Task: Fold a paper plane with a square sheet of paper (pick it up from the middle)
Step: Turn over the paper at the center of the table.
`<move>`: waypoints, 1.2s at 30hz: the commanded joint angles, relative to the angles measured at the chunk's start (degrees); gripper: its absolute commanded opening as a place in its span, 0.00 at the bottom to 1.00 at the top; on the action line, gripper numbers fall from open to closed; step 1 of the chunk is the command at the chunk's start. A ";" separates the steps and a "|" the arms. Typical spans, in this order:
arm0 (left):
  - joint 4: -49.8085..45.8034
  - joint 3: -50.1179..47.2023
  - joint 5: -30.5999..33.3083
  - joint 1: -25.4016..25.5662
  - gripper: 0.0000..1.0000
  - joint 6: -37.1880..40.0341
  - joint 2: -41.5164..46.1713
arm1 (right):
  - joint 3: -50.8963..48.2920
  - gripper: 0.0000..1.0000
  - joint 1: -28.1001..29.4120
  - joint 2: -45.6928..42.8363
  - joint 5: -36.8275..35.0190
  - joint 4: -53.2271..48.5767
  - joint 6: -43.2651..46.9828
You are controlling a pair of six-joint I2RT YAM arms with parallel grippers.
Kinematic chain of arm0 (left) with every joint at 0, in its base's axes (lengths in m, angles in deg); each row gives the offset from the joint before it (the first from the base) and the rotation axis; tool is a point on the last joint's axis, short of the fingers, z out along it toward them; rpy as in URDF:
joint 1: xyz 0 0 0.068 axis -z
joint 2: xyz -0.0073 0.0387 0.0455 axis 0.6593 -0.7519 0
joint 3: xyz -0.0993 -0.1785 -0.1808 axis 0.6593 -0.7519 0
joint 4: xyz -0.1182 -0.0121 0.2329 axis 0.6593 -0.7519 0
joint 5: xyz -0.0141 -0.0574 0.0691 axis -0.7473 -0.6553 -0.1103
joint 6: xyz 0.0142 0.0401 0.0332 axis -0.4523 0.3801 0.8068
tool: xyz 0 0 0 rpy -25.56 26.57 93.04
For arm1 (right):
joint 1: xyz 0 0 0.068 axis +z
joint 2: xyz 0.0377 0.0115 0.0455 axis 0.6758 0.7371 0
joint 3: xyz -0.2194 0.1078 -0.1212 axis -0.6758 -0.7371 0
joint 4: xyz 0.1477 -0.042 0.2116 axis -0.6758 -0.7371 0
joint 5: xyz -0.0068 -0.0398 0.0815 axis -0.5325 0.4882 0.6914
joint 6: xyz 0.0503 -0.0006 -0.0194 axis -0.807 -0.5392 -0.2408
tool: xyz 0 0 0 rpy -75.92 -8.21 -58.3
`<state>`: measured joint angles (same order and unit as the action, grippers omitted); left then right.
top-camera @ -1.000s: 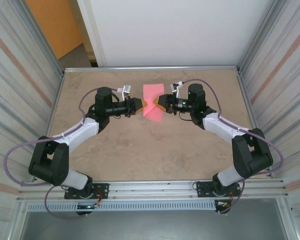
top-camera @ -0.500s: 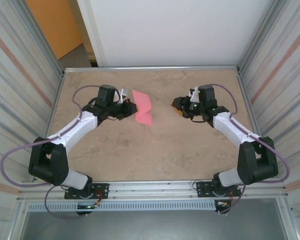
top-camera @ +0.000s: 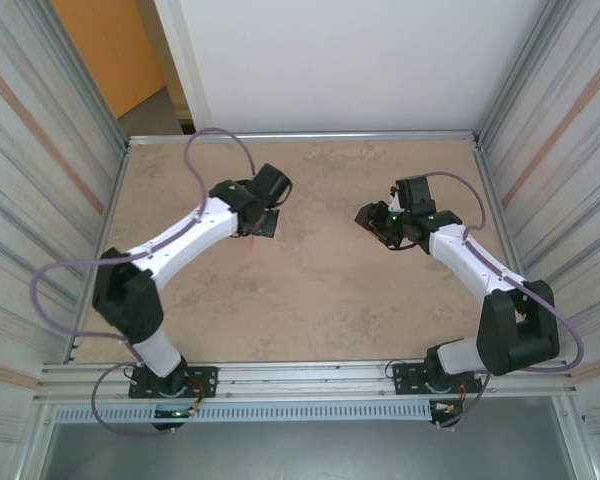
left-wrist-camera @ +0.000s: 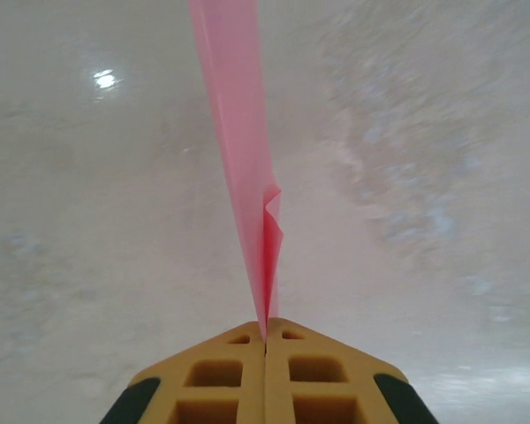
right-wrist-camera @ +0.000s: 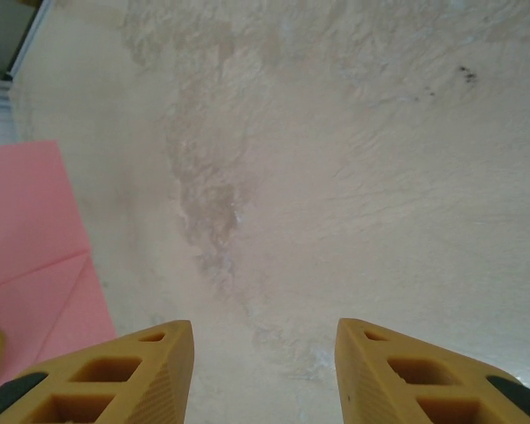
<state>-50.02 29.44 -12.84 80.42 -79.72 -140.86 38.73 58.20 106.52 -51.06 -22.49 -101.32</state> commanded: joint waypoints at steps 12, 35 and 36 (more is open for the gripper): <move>-3.60 6.99 6.34 10.37 0.10 -3.44 -16.22 | -6.14 0.46 -5.56 -9.89 -5.62 -1.24 -0.55; 18.71 -17.51 -26.74 -7.94 0.76 -12.74 7.34 | 4.89 0.45 12.18 7.92 -8.30 -0.62 2.02; 19.44 -19.61 -28.26 -10.36 0.78 -13.03 8.73 | 6.67 0.45 14.21 10.36 -8.21 -0.25 2.04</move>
<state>-33.12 14.23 -35.20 73.89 -90.32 -135.00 41.31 68.51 112.82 -58.19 -23.80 -100.73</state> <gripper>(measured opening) 0.773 0.448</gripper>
